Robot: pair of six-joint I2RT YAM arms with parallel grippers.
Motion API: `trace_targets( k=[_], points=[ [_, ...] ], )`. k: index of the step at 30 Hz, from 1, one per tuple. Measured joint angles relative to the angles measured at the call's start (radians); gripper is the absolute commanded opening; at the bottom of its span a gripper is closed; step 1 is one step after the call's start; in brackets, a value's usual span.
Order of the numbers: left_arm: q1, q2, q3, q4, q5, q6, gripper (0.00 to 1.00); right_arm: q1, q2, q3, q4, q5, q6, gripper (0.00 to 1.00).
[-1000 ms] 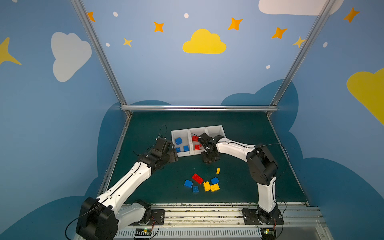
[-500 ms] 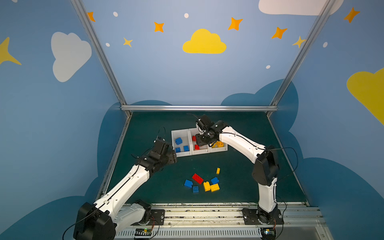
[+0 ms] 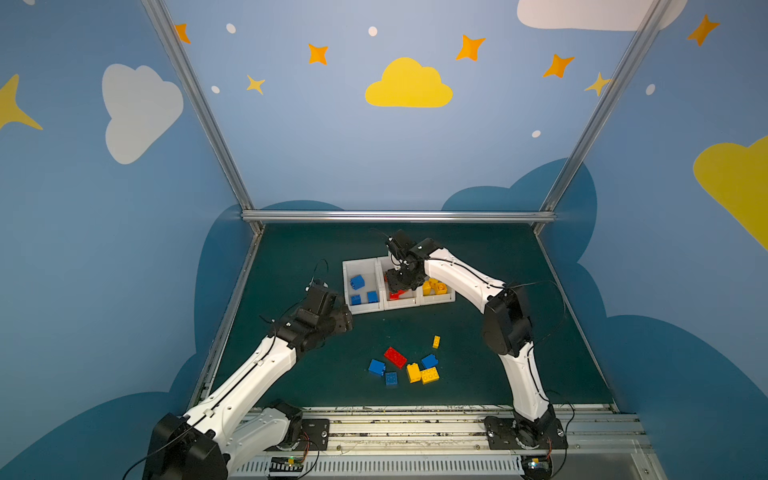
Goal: Sort the legos into containers by color
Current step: 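Lift the red brick with the right gripper into the middle compartment and release, then grasp a large red brick in the pile with the left gripper while the right withdraws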
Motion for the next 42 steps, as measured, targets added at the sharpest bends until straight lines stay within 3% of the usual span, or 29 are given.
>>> trace_targets(
  k=[11, 20, 33, 42],
  points=[
    [0.0, 0.006, 0.0, 0.009, 0.026, 0.006, 0.81, -0.001, -0.03, -0.011, -0.01, 0.004, 0.004, 0.66],
    [-0.01, 0.037, -0.001, 0.046, 0.107, 0.073, 0.81, -0.014, -0.254, -0.156, 0.024, 0.006, 0.021, 0.65],
    [-0.237, 0.225, 0.053, 0.034, 0.139, 0.209, 0.81, -0.116, -0.495, -0.521, 0.084, 0.018, 0.115, 0.65],
    [-0.372, 0.406, 0.171, -0.007, 0.155, 0.285, 0.8, -0.136, -0.57, -0.624, 0.101, 0.02, 0.149, 0.65]
  ],
)
